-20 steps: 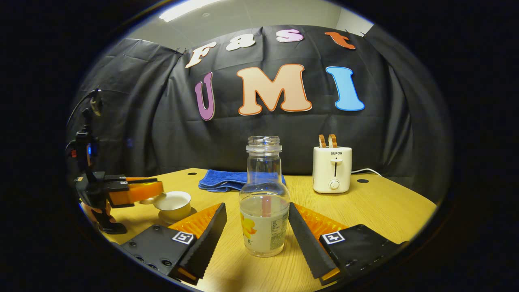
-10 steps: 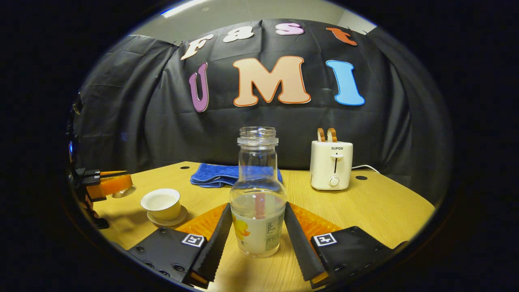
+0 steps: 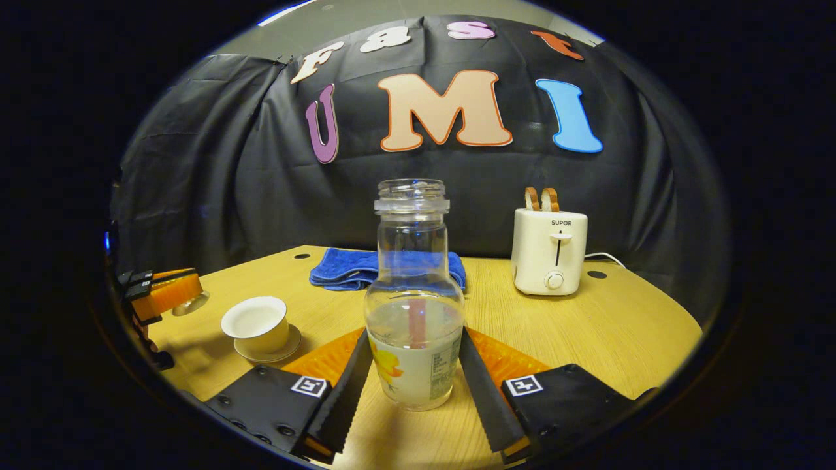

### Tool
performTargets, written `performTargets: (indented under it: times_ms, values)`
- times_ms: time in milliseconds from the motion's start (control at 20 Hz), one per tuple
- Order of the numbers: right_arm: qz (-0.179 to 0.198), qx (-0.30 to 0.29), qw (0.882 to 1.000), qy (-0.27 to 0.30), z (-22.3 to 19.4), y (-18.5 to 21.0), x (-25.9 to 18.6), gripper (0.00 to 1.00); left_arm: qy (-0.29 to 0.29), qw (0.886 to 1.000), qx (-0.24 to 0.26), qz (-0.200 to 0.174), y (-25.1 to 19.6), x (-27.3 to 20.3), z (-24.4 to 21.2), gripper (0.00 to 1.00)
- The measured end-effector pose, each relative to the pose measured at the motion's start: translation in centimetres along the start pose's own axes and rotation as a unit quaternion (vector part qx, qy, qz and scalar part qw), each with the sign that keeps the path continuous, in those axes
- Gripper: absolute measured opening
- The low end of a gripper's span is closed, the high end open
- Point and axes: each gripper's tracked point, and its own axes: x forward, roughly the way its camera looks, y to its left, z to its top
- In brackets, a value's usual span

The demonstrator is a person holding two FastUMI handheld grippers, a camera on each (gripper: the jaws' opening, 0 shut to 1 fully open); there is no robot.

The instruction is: Open the teacup lid with one hand, grasp the water bottle and pour water into the teacup with the other hand; after pouring, place the water bottle on the coaster and then close the teacup lid.

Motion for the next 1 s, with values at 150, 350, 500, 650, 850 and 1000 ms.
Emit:
performTargets:
  times_ms: [150,350,500,650,850,1000]
  values:
    - [0.004,-0.001,1.000,0.013,-0.3,0.1,1.2,0.82,0.000,1.000,0.000,-0.003,0.0,0.0,-0.1,0.27]
    - [-0.005,-0.008,1.000,0.025,-0.5,-0.1,2.1,0.82,-0.001,1.000,0.000,-0.002,0.3,-0.3,0.0,0.29]
    - [-0.020,-0.038,0.999,0.016,0.0,-0.1,1.9,0.79,0.000,1.000,0.000,0.002,0.7,-0.3,0.0,0.27]
    - [-0.042,-0.115,0.992,0.005,0.6,-0.3,1.5,0.76,0.001,1.000,-0.001,0.010,1.5,-0.4,-0.1,0.26]
    - [-0.064,-0.258,0.964,-0.024,3.5,0.1,0.7,0.76,0.001,1.000,-0.001,0.012,1.8,-0.4,-0.1,0.29]
    - [-0.090,-0.386,0.917,-0.049,6.0,0.4,0.2,0.77,0.001,1.000,-0.001,0.013,1.8,-0.3,-0.2,0.27]
